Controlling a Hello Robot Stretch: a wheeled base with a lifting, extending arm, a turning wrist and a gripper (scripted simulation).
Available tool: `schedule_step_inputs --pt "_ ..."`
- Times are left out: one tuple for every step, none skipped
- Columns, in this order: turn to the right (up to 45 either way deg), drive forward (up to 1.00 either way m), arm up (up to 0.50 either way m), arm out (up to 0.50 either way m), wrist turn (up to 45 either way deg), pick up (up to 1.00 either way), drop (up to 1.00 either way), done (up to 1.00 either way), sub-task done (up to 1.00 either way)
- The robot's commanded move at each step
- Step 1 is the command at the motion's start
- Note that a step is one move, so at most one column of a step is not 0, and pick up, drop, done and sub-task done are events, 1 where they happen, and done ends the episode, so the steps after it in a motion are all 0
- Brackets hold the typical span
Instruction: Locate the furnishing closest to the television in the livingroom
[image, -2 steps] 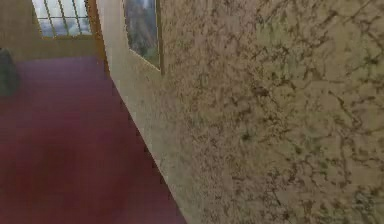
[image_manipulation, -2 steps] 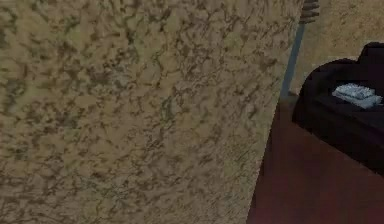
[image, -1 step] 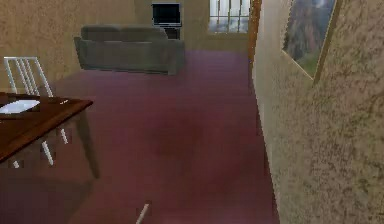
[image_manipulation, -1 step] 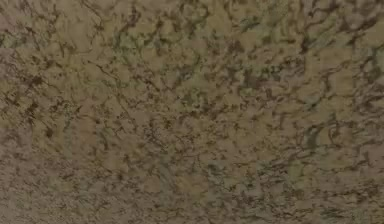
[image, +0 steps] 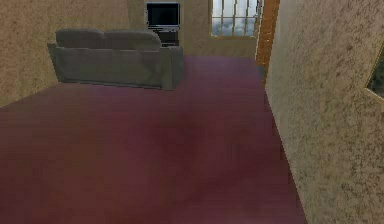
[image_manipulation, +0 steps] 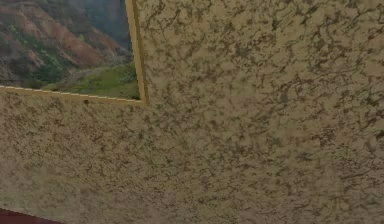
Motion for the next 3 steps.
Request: schedule_step_inputs --pt "-6.0 0.0 0.0 0.0 0.0 0.0 0.0 0.0 0.0" --pt "-3.0 0.0 0.0 0.0 0.0 0.0 0.0 0.0 0.0" --pt "0.0 0.25 0.0 0.0 0.0 0.0 0.0 0.0 0.0"
